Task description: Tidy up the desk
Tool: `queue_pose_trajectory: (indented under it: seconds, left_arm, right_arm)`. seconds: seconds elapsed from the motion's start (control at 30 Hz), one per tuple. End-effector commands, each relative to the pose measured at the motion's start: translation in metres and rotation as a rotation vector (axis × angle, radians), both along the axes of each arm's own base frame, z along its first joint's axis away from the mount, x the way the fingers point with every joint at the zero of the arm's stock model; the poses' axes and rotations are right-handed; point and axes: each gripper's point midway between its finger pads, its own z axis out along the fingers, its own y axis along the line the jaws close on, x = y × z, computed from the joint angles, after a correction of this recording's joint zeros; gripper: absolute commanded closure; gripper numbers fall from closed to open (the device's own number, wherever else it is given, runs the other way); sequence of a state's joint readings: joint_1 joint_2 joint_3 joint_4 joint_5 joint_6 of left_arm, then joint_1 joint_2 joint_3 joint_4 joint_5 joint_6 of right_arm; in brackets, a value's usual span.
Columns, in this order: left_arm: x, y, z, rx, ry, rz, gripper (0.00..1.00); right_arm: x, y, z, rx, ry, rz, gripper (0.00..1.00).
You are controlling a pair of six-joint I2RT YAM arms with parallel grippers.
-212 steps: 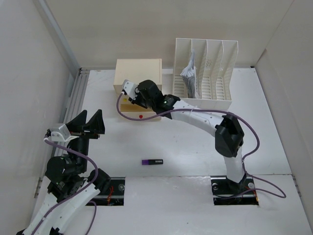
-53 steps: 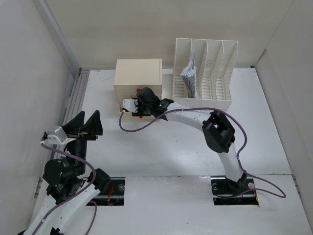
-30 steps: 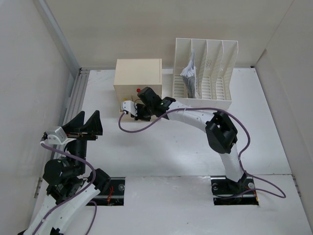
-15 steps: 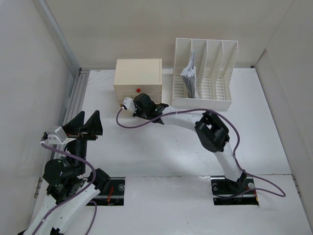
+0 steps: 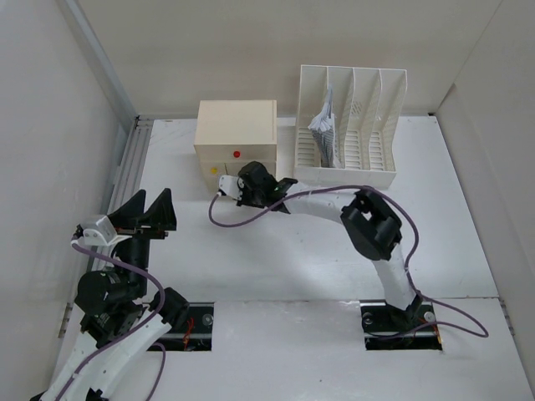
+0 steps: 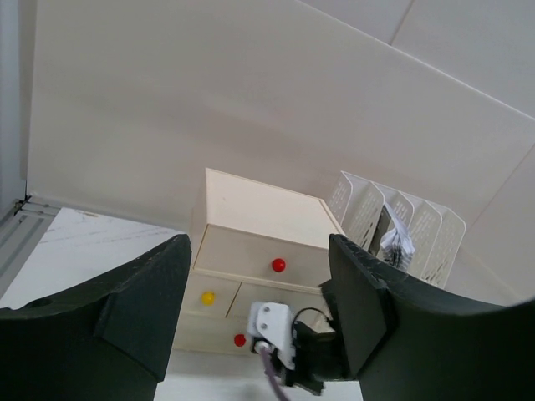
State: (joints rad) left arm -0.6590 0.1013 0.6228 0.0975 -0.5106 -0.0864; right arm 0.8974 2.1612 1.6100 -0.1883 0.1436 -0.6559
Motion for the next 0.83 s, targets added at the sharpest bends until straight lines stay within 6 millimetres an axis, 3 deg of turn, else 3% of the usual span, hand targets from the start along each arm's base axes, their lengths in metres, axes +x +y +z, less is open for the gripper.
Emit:
queue_pose_trajectory:
  seconds: [0.0,0.03,0.07,0.1,0.13,0.17,0.2,0.23,0.27,0.3,0.33,0.37,0.4,0.43,0.47,0.5,0.53,0.57,0.6,0.63,0.67,0.73,0.77,0.8]
  left_arm:
    - [-0.003,0.005,0.006,-0.016,-0.029,0.016,0.36]
    - [-0.003,0.005,0.008,-0.021,-0.036,0.016,0.30]
    - [-0.001,0.004,0.007,-0.016,-0.029,0.016,0.26]
    - [-0.001,0.004,0.007,-0.016,-0.029,0.016,0.21]
    - [-0.001,0.004,0.007,-0.016,-0.029,0.016,0.15]
    - [-0.001,0.003,0.007,-0.024,-0.028,0.012,0.02]
    - [0.001,0.002,0.006,-0.018,-0.020,0.012,0.00]
    - [0.001,0.003,0.006,-0.031,-0.017,0.016,0.00]
    - [0.004,0.000,0.004,-0.023,-0.006,0.016,0.00]
    - [0.004,0.000,0.004,-0.022,-0.006,0.016,0.00]
    - [0.007,-0.002,0.002,-0.015,0.004,0.016,0.00]
    - [0.009,-0.005,0.001,-0.005,0.008,0.007,0.00]
    - [0.012,-0.008,-0.003,0.010,0.027,0.007,0.00]
    - [0.012,-0.011,-0.003,0.016,0.022,-0.010,0.00]
    - [0.014,-0.015,-0.005,0.029,0.030,-0.021,0.00]
    - [0.017,-0.020,-0.007,0.042,0.039,-0.032,0.00]
    - [0.017,-0.022,-0.006,0.047,0.036,-0.043,0.00]
    - [0.019,-0.029,-0.008,0.065,0.043,-0.065,0.00]
    - [0.023,-0.034,-0.012,0.081,0.058,-0.075,0.00]
    - [0.025,-0.037,-0.013,0.091,0.064,-0.085,0.00]
    - [0.025,-0.042,-0.011,0.090,0.061,-0.106,0.00]
    - [0.030,-0.050,-0.017,0.115,0.084,-0.125,0.00]
    - [0.032,-0.052,-0.019,0.121,0.093,-0.126,0.00]
    - [0.034,-0.055,-0.020,0.130,0.098,-0.137,0.00]
  right_arm:
    - [-0.083,0.029,0.090,0.193,0.137,0.508,0.80]
    - [-0.107,0.018,0.087,0.173,0.231,0.559,0.68]
    - [-0.117,0.019,0.104,0.194,0.244,0.610,0.46]
    - [-0.127,0.017,0.125,0.225,0.246,0.641,0.33]
    - [-0.127,0.010,0.132,0.233,0.255,0.619,0.24]
    - [-0.117,0.006,0.150,0.286,0.248,0.537,0.09]
    - [-0.110,-0.003,0.181,0.350,0.191,0.468,0.03]
    - [-0.078,-0.021,0.198,0.386,0.108,0.292,0.00]
    - [-0.061,-0.028,0.226,0.470,0.023,0.193,0.00]
    - [-0.053,-0.041,0.237,0.530,0.013,0.057,0.00]
    - [-0.032,-0.078,0.271,0.577,-0.131,-0.167,0.00]
    - [-0.026,-0.096,0.290,0.619,-0.189,-0.273,0.00]
    - [-0.024,-0.111,0.294,0.629,-0.226,-0.342,0.00]
    - [-0.028,-0.136,0.318,0.667,-0.296,-0.389,0.00]
    - [-0.024,-0.164,0.326,0.678,-0.363,-0.490,0.00]
    - [-0.033,-0.185,0.334,0.704,-0.403,-0.509,0.00]
    - [-0.028,-0.191,0.320,0.681,-0.402,-0.536,0.00]
    - [-0.039,-0.214,0.338,0.744,-0.433,-0.577,0.00]
    - [-0.039,-0.236,0.339,0.770,-0.443,-0.627,0.00]
    - [-0.042,-0.249,0.326,0.770,-0.433,-0.661,0.00]
    - [-0.057,-0.266,0.340,0.816,-0.459,-0.647,0.00]
    - [-0.066,-0.286,0.338,0.802,-0.481,-0.598,0.00]
    - [-0.071,-0.292,0.325,0.823,-0.453,-0.608,0.00]
    - [-0.085,-0.300,0.337,0.880,-0.466,-0.587,0.00]
